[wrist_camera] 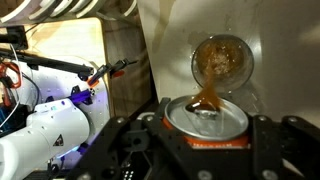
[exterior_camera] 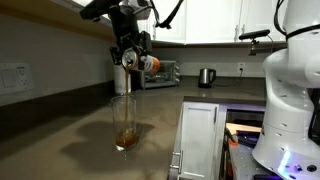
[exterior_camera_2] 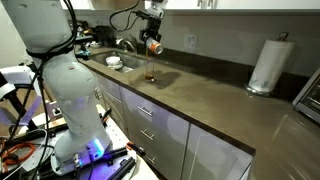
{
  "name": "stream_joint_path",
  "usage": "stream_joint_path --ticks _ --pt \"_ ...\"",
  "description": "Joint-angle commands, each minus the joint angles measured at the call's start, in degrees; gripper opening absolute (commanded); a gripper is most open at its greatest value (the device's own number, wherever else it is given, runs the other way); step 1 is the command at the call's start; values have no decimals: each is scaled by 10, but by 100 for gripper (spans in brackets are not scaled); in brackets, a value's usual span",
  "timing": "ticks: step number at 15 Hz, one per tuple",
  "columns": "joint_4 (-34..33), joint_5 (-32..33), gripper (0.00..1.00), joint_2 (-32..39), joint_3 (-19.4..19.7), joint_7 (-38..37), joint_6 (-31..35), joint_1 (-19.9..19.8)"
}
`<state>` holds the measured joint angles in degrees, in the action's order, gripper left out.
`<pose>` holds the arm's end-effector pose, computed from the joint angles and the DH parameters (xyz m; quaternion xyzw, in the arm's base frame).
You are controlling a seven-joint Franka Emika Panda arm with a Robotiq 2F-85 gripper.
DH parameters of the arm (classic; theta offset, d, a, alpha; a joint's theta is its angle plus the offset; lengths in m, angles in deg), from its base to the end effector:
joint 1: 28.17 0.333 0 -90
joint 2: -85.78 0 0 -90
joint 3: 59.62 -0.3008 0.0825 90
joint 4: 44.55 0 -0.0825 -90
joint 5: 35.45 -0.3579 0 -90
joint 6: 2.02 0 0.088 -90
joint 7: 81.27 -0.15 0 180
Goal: Pour the contents of the can into the glass
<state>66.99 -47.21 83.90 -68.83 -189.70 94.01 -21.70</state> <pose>0.4626 0.1600 0.4295 0.6649 -0.7311 -0.1413 0.0588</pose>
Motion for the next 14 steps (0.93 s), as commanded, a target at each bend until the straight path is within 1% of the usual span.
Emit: stream_joint_path --ticks 1,3,4,14 --pt "-2 0 51 0 4 0 -2 4" --pt "-2 0 51 0 4 0 -2 4" --pt "-2 0 26 0 4 0 -2 4" --pt "-9 12 26 8 -4 -15 -10 14"
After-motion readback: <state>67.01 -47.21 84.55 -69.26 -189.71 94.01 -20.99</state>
